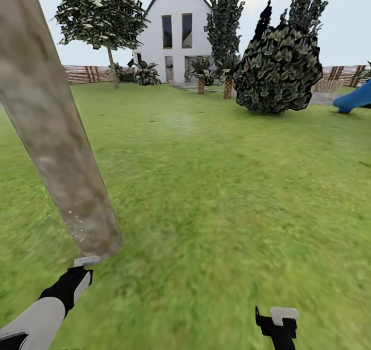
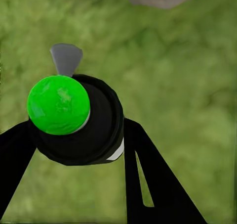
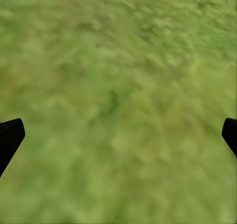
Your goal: In the garden, pick up the pesticide atomizer on the floor and spray pesticide onto both trees until each tree trunk is fully covered.
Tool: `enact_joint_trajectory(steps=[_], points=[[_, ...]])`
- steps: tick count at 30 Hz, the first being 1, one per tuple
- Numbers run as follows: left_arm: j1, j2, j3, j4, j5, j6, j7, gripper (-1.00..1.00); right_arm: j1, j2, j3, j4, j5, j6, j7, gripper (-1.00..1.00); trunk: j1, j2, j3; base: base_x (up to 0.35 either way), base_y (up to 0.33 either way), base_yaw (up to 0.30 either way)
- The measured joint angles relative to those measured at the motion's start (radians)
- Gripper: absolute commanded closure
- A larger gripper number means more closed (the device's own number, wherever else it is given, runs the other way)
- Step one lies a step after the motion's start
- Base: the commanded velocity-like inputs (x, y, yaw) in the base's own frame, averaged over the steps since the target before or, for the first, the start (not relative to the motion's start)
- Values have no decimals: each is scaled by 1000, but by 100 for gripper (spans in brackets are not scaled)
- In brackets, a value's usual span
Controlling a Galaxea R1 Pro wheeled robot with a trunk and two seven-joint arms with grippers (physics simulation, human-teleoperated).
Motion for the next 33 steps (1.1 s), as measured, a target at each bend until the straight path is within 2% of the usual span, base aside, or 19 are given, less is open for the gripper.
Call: enact_joint_trajectory(steps=[8, 19, 33], points=[[0, 0, 0, 0, 0, 0, 0, 100, 0, 0, 0, 0, 0, 0, 0, -100, 0, 0, 0, 167, -250, 265], [0, 0, 0, -2, 0, 0, 0, 100, 0, 0, 0, 0, 0, 0, 0, -100, 0, 0, 0, 196, -225, 41], [0, -3, 0, -1, 0, 0, 0, 100, 0, 0, 0, 0, 0, 0, 0, -100, 0, 0, 0, 33, -271, 269]])
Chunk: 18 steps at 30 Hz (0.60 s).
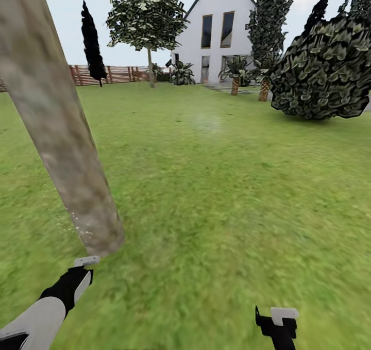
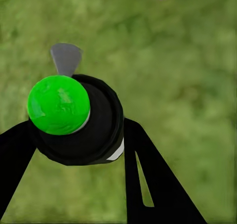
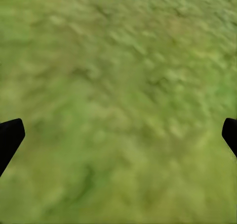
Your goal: In the garden, pick up the pesticide atomizer on the floor and spray pesticide onto both trees until each tree trunk is fully covered.
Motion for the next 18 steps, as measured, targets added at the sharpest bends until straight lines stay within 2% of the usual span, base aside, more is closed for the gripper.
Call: enact_joint_trajectory(steps=[8, 11, 15, 17, 18], points=[[0, -2, 0, 0, 1, -4, 0, 100, 0, 0, 0, 0, 0, 0, 0, -100, 0, 0, 0, 25, -274, 277], [0, -11, 1, 1, 24, -5, -1, 100, 0, 0, -1, 0, 0, 0, 0, -100, 0, 0, 0, 180, -234, 259], [-3, -36, -4, -5, 27, -8, -10, 100, 0, 0, -2, -1, -1, 0, 0, -100, 0, 0, 0, 58, -53, 41], [-20, -43, -3, -42, 28, 0, -15, 100, 0, 0, -2, -1, -1, 0, 0, -100, 0, 0, 0, 3, -2, 2], [-47, -56, -3, -64, 32, 13, -29, 100, 0, 0, -2, -1, -1, 0, 0, -100, 0, 0, 0, 0, 0, 0]])
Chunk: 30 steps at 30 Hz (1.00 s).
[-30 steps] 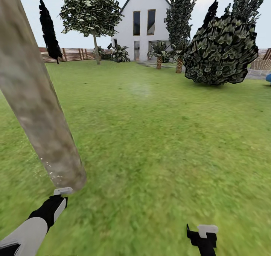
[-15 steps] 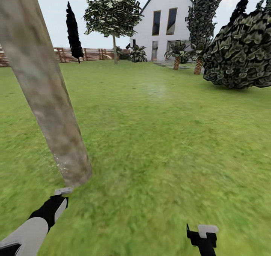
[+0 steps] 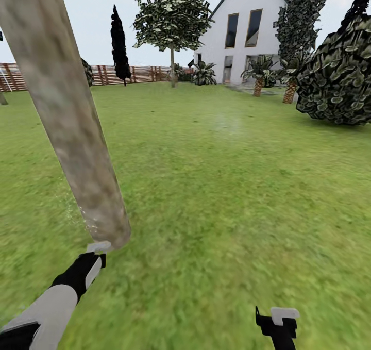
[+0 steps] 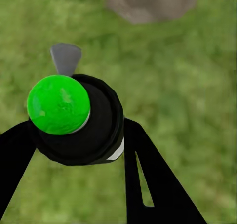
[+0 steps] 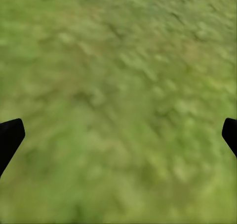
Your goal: In the garden, pick up the pesticide atomizer on the floor and spray pesticide onto both trees until each tree trunk is fully covered.
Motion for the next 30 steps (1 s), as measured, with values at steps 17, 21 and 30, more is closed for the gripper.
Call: enact_joint_trajectory(steps=[17, 21, 30], points=[[-174, 116, -34, -63, -16, 197, -117, 100, 0, 0, 0, 0, 0, 0, -1, -100, 0, 0, 0, 0, 0, 109], [-180, 81, -74, -80, -8, 197, -117, 100, 0, -4, -1, 1, 0, 0, -1, -100, 0, 0, 0, 0, 0, 4], [-169, 76, -79, -244, -15, 324, -116, 100, 0, -8, 0, 0, 0, 0, -1, -100, 0, 0, 0, 131, -105, 0]])
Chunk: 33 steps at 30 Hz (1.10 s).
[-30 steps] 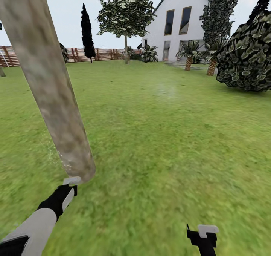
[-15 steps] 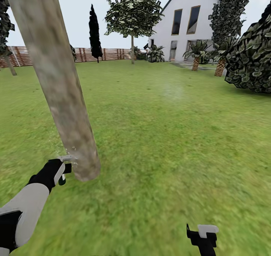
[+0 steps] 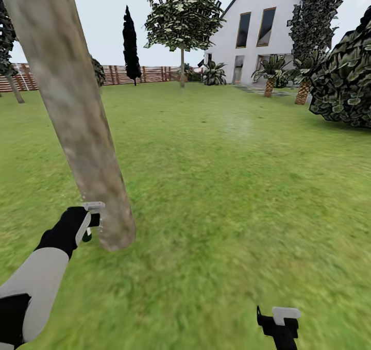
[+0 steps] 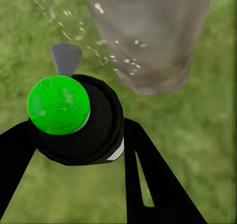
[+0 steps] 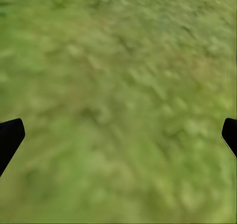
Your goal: In the garden, pick up the pesticide atomizer on the floor and spray pesticide onto both trees until each tree trunk is fully covered.
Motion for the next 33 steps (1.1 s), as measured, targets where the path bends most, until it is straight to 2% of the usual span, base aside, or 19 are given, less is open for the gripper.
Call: enact_joint_trajectory(steps=[7, 14, 23, 29, 31, 33], points=[[4, 2, 1, 12, -2, 0, 2, 100, 0, 0, 0, 0, 0, 0, 0, -100, 0, 0, 0, 70, -259, 15], [10, 18, 9, 17, -5, -1, 12, 100, 0, 1, 0, 0, 0, 0, 0, -100, 0, 0, 0, 52, -266, 248], [75, 18, 6, 17, -6, -6, 18, 100, 0, 0, 0, 0, 0, 0, 0, -100, 0, 0, 0, 235, -188, 78], [83, 13, 2, 16, -7, -8, 21, 100, 0, 0, 0, 0, 0, 0, 0, -100, 0, 0, 0, 179, -224, 0], [85, 22, 9, 16, -11, -6, 22, 100, 0, 0, 0, 0, 0, 0, 1, -100, 0, 0, 0, 155, -238, 4], [87, 49, 12, 17, -13, -5, 23, 100, 0, 1, 0, 0, 0, 0, 1, -100, 0, 0, 0, 148, -241, 168]])
